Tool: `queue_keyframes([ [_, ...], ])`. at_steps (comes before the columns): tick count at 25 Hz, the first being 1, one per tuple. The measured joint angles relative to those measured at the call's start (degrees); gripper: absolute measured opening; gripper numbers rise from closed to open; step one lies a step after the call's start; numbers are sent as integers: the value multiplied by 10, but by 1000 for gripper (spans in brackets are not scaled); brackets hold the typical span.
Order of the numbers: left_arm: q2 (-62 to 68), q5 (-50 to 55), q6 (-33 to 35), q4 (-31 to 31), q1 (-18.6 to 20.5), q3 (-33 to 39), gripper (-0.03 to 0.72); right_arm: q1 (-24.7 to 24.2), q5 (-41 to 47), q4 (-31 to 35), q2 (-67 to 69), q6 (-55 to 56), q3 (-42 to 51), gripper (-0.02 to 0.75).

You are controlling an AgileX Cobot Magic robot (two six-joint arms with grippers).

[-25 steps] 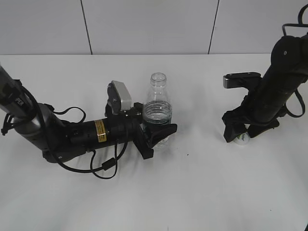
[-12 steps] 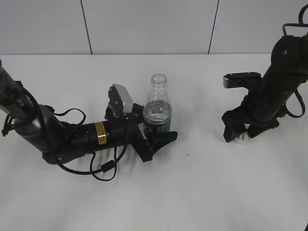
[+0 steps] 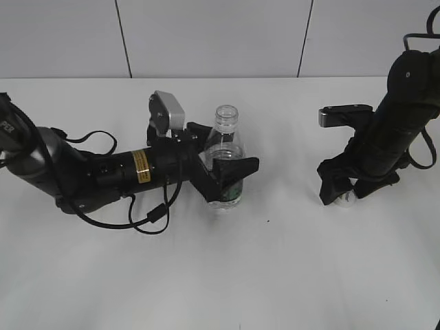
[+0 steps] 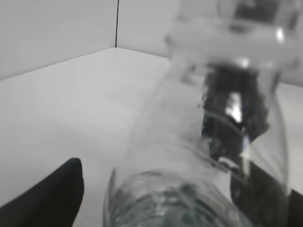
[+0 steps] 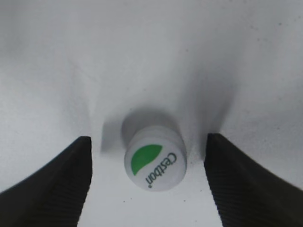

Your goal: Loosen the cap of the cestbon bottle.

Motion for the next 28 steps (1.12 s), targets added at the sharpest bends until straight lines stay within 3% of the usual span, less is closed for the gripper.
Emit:
queue_keyframes([
  [19,-146,4,-146,-1,0,2,572,0,20,0,-33,-1,0,572],
  [24,-200,83,-184,-20,0,2,572,0,35,0,-103,-1,0,573],
  [28,-255,220,-191,-58,1,2,572,0,54,0,-155,-1,0,573],
])
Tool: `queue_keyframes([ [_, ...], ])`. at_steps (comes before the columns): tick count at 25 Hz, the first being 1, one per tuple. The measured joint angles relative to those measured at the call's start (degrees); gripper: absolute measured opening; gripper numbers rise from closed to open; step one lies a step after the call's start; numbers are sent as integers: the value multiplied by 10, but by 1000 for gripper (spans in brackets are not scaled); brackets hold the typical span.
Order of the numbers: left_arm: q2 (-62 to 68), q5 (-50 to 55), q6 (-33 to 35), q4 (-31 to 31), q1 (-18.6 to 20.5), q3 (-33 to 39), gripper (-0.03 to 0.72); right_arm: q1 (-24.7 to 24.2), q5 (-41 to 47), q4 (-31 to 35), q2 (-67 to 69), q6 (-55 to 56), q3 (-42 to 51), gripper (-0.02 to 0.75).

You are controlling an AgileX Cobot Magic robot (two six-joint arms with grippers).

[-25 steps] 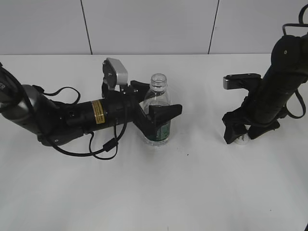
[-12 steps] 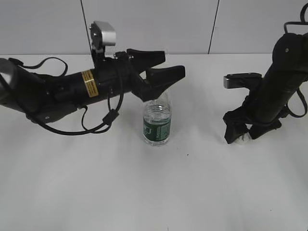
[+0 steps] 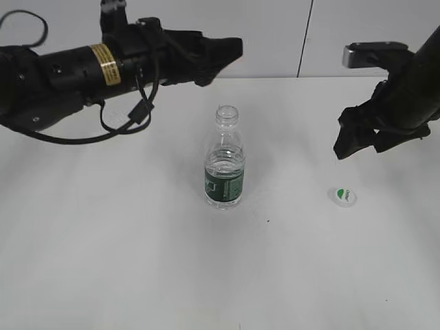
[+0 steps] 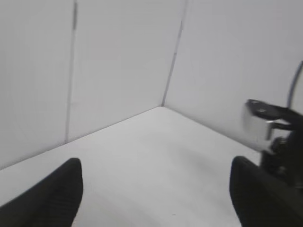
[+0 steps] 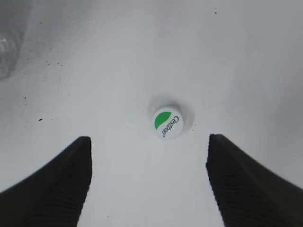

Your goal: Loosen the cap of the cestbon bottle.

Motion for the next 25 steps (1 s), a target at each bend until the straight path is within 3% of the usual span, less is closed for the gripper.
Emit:
queue_keyframes([
  [6,-73,251,-7,-87,27,-1,546,0,40,0,-60,2,0,573],
  [14,-110,629,4,-122,111,-44,538,0,99,-45,-115,50,0,573],
  [16,-110,685,44,-154,140,-48,538,0,106,-63,-119,64,0,573],
  [21,-110,761,208,-315,206,-51,538,-1,100,-100,-120,82,0,573],
  [25,-110,804,253,-346,236,-53,538,-4,81,-140,-120,115,0,573],
])
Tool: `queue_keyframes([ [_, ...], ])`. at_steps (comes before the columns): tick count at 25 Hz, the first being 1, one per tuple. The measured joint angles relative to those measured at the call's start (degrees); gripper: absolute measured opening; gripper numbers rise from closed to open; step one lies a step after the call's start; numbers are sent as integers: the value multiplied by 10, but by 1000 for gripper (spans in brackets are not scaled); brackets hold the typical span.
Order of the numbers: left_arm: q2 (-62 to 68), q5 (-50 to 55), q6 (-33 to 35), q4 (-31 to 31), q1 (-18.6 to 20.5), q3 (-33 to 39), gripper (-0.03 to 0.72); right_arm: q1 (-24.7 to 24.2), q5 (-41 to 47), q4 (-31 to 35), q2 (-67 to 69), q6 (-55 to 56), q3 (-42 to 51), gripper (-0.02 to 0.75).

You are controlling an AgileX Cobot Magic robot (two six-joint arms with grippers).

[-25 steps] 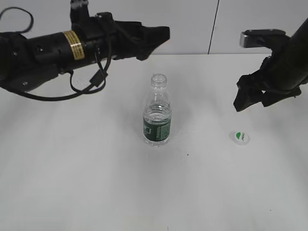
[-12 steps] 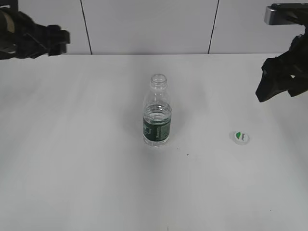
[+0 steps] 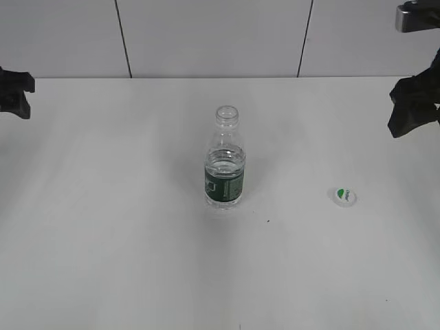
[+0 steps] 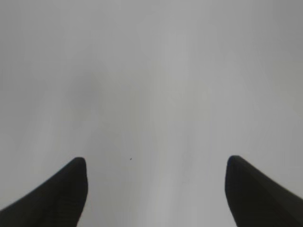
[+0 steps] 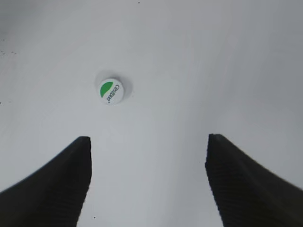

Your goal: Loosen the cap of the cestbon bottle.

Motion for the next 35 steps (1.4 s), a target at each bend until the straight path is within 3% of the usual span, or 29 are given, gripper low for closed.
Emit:
queue_keyframes([
  [4,0,34,21,-15,9,0,538,-23,-7,-4,0,9,0,573],
  [10,0,49,84,-85,9,-1,538,-84,-5,-10,0,14,0,573],
  [23,-95,66,93,-55,8,-1,538,-92,9,-12,0,16,0,574],
  [35,-328,232,116,-9,-90,12,517,-92,18,-9,-33,16,1,574],
])
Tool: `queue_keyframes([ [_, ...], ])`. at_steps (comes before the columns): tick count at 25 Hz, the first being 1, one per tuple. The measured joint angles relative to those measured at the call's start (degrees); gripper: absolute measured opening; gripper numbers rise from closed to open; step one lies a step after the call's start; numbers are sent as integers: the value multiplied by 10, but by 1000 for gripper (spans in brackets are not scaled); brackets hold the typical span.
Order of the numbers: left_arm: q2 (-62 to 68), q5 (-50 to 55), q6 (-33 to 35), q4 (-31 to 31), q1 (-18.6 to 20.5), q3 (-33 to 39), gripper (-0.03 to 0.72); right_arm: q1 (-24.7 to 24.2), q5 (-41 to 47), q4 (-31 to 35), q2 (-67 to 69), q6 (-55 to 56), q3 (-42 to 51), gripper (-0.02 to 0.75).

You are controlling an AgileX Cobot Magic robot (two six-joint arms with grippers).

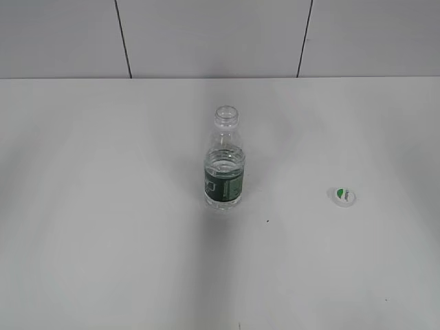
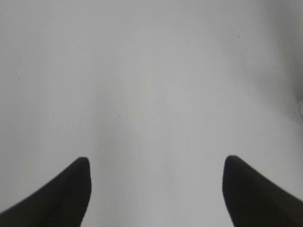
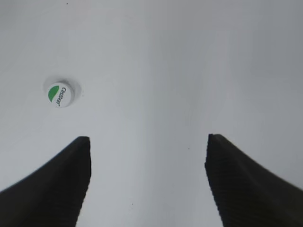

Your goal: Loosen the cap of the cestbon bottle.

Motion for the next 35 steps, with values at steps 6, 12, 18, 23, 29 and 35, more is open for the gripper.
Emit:
queue_keyframes([
  [6,-173,7,0,0,-4,77,517,0,1,5,-54,0,1,575],
  [12,-329,0,0,2,-5,168,517,0,5,5,-108,0,1,575],
  [18,-463,1,0,-3,-5,261,517,0,7,5,-152,0,1,575],
  [23,-553,4,8,-15,-5,303,506,0,9,5,-171,0,2,575],
  [29,-625,23,17,-18,-5,309,471,0,13,8,-190,0,3,575],
  [35,-625,41,22,-19,-5,323,436,0,27,5,-217,-5,3,575],
])
